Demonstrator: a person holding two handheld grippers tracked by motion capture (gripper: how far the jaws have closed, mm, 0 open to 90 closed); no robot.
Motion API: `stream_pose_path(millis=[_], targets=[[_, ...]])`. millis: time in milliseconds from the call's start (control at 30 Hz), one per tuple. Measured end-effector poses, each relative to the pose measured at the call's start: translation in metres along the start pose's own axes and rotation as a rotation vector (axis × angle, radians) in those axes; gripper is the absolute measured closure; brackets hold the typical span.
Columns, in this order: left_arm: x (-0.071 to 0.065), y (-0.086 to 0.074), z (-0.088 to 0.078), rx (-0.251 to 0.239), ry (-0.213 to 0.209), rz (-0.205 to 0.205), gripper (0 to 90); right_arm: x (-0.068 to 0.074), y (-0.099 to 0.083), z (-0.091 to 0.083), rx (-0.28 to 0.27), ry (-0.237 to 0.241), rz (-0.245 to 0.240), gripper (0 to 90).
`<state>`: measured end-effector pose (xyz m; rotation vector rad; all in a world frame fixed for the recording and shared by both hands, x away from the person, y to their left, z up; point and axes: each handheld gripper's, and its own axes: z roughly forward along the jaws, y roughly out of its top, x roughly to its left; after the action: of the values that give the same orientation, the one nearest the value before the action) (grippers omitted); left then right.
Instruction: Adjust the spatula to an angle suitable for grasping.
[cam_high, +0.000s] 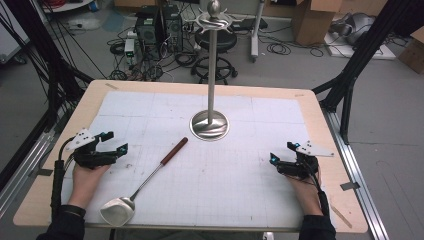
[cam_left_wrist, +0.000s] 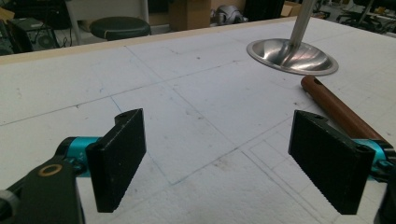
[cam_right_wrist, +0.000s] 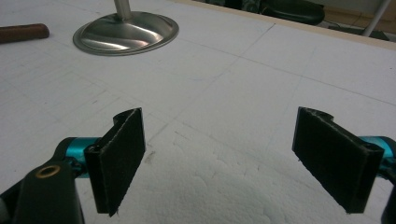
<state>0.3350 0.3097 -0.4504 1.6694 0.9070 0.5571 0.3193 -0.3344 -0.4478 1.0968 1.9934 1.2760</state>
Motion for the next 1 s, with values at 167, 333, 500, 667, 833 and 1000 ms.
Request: stream_pose_path(millis=[167,333,500,667,833,1000], targets=[[0.0006,-0.0001,-0.0002,0.0,0.002,-0.007,20.2,0.0007,0.0,0.0003,0.005,-0.004,-0.003,16.5],[0.0,-0.0001,-0.0002,-0.001,0.005,-0.004,19.4,-0.0003,0.0,0.0004,0.003,-0.003,-0.004,16.7],[-0.0013,-0.0001,0.0,0.001,0.005,0.013,17.8,0.0007,0.0001,0.0007,0.008,-0.002,-0.004,16.9],[-0.0025,-0.0003,-0.0003,0.0,-0.002,0.027,16.6,-0.0004,0.0007,0.0022,0.019,-0.011,0.004,17.2],[0.0008,-0.0006,-0.0016,-0.011,-0.003,-0.002,16.5,0.0001,0.0007,0.002,0.02,-0.006,0.0,17.2],[-0.0006,-0.0005,-0.0011,-0.011,-0.003,0.009,16.3,0.0003,0.0007,0.0019,0.021,0.0,-0.003,17.2]])
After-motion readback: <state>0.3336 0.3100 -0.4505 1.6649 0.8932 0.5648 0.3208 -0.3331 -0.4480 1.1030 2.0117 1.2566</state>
